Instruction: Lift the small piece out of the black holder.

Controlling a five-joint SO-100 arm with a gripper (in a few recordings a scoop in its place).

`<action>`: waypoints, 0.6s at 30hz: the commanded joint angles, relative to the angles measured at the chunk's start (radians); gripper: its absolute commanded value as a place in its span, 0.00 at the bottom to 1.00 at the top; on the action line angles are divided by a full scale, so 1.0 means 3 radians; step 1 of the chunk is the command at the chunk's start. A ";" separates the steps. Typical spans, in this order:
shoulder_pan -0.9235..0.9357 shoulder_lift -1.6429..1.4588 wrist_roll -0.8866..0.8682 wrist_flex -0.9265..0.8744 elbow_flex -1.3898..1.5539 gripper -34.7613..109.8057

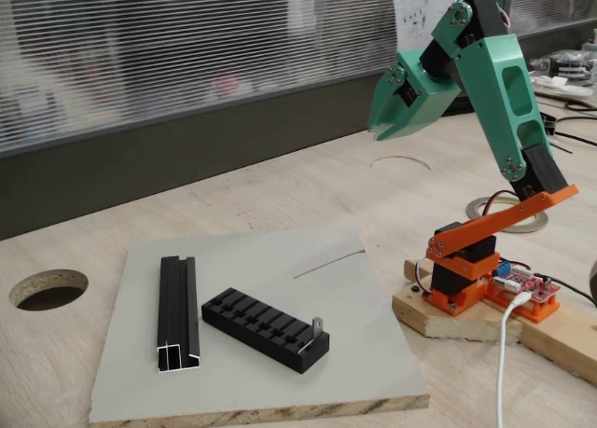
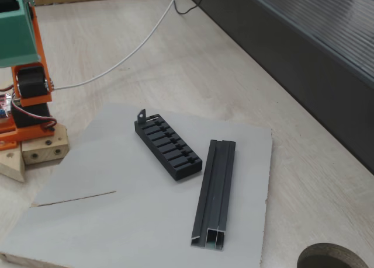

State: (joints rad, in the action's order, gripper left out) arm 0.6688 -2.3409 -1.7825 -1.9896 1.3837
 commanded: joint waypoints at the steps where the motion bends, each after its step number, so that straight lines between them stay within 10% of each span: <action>1: 0.0020 -0.0010 -0.0015 -0.0072 -0.0026 0.30; 18: 0.0020 -0.0010 -0.0036 -0.0072 -0.0026 0.30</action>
State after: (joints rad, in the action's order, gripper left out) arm 0.6688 -2.3409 -1.7825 -1.9896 1.3837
